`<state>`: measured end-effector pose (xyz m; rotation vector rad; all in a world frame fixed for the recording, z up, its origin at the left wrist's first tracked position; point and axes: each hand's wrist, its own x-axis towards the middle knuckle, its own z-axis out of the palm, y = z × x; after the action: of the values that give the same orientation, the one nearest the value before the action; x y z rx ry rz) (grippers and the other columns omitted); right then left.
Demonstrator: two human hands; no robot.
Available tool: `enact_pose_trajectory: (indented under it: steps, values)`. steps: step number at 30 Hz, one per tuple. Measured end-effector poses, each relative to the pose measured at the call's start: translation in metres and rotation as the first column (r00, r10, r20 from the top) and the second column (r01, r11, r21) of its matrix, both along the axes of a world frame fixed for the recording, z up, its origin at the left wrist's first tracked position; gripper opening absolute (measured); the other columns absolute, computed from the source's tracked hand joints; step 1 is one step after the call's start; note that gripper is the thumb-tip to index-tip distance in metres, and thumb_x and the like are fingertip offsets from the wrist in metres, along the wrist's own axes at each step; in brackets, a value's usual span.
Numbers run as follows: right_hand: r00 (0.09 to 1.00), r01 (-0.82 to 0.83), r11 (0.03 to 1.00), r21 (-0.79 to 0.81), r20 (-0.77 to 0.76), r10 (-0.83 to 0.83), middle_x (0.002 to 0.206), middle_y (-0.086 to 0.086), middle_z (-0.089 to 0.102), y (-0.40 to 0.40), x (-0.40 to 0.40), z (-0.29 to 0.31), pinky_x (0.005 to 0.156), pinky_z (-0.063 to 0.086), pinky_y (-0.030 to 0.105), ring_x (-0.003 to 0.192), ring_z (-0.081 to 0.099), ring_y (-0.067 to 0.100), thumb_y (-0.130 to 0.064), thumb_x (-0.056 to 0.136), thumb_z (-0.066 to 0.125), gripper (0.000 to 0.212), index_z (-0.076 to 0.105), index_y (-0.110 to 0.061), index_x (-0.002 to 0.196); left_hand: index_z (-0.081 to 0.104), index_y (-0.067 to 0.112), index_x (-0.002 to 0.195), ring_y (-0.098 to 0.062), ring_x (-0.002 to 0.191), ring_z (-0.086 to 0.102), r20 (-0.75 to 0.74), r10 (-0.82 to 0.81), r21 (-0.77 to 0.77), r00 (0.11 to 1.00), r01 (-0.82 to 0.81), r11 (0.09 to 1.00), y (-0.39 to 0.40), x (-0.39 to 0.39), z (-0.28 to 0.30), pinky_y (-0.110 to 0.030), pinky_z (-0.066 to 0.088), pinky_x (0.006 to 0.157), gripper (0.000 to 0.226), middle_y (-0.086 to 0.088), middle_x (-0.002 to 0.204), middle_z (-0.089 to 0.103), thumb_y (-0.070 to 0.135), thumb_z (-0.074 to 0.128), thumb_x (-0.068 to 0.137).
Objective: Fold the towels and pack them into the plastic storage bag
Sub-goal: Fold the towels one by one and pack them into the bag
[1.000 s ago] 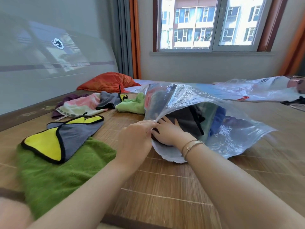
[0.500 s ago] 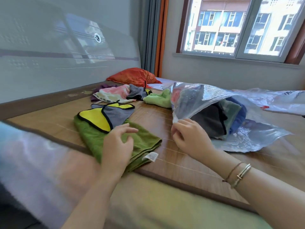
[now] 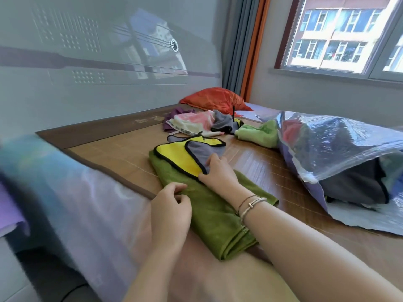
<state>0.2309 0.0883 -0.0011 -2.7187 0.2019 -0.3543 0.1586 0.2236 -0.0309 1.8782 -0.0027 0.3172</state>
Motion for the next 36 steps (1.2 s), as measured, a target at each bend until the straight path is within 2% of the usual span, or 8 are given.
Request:
enact_pose_trajectory:
  steps: [4,11,16,21,25,28,32,36]
  values:
    - [0.990,-0.036,0.989,0.145,0.140,0.015,0.100,0.006,0.054,-0.012,-0.004,0.012,0.060,0.035,0.026,0.086,0.050,0.020,-0.012,0.083,0.062,0.018,0.051,-0.012,0.098,0.062,0.017,0.113,0.001,0.081,0.057,-0.016,-0.002,-0.050,1.000,0.001,0.999,0.000,0.003,0.003,-0.018,0.038,0.074,0.027,0.007,0.104,0.066,0.007,0.054,0.089]
    - [0.994,-0.048,0.923,0.382,0.110,0.007,0.078,-0.002,0.054,-0.058,-0.082,0.040,0.055,0.039,0.023,0.067,0.049,0.013,-0.016,0.078,0.067,0.013,0.055,-0.020,0.081,0.033,0.014,0.140,0.001,0.081,0.053,-0.066,-0.012,-0.141,0.998,0.003,0.990,-0.009,-0.012,0.018,-0.016,0.034,0.065,0.052,0.001,0.123,0.059,0.033,0.052,0.096]
    - [0.996,-0.011,0.983,0.181,-0.084,0.027,0.077,-0.003,0.060,-0.086,-0.140,0.040,0.062,0.044,0.027,0.068,0.054,0.012,-0.019,0.075,0.064,0.009,0.058,-0.015,0.081,0.026,0.006,0.143,-0.026,0.122,0.049,-0.131,-0.061,-0.084,0.989,0.051,0.995,-0.014,-0.009,0.018,-0.032,0.037,0.093,0.075,-0.010,0.133,0.052,0.042,0.062,0.088]
    - [0.997,-0.072,0.991,-0.109,-0.040,0.068,0.100,-0.006,0.051,-0.080,-0.144,0.034,0.082,0.049,0.036,0.096,0.049,0.015,-0.038,0.074,0.064,0.033,0.048,-0.024,0.100,0.048,0.015,0.113,-0.025,0.094,0.057,-0.143,-0.067,-0.067,0.987,0.058,0.996,-0.016,-0.016,0.019,-0.030,0.039,0.070,0.034,-0.004,0.095,0.058,0.016,0.066,0.084]
    - [0.987,-0.077,0.928,-0.365,0.101,0.121,0.110,0.002,0.051,-0.057,-0.116,0.023,0.076,0.047,0.035,0.105,0.048,0.024,-0.035,0.086,0.056,0.032,0.047,-0.019,0.111,0.046,0.024,0.112,-0.014,0.074,0.055,-0.079,-0.057,-0.179,0.995,0.042,0.983,-0.013,-0.020,0.022,-0.029,0.039,0.059,0.033,-0.001,0.084,0.058,0.015,0.064,0.086]
    - [0.981,-0.034,0.948,-0.315,0.170,0.092,0.102,0.001,0.056,-0.047,-0.102,0.022,0.070,0.049,0.035,0.098,0.056,0.024,-0.029,0.093,0.049,0.014,0.052,-0.016,0.098,0.051,0.026,0.109,-0.018,0.076,0.060,-0.052,-0.072,-0.183,0.996,0.062,0.981,-0.013,-0.020,0.020,-0.032,0.044,0.063,0.030,-0.005,0.083,0.063,0.015,0.065,0.085]
    - [0.856,-0.132,0.991,0.007,0.505,0.111,0.086,-0.003,0.061,-0.034,-0.099,0.026,0.064,0.051,0.039,0.078,0.060,0.022,-0.028,0.094,0.052,0.014,0.048,-0.017,0.087,0.053,0.027,0.102,-0.022,0.082,0.066,-0.048,-0.107,-0.193,0.993,0.096,0.976,-0.016,-0.014,0.018,-0.041,0.052,0.076,0.028,-0.009,0.084,0.067,0.014,0.069,0.083]
    - [0.817,-0.335,0.923,-0.188,0.430,0.384,0.083,-0.004,0.061,-0.021,-0.102,0.016,0.061,0.049,0.036,0.076,0.059,0.019,-0.027,0.093,0.053,0.013,0.051,-0.015,0.087,0.055,0.030,0.097,-0.026,0.083,0.067,-0.050,-0.093,-0.240,0.994,0.079,0.968,-0.017,-0.006,0.014,-0.046,0.053,0.082,0.026,-0.010,0.084,0.067,0.014,0.067,0.081]
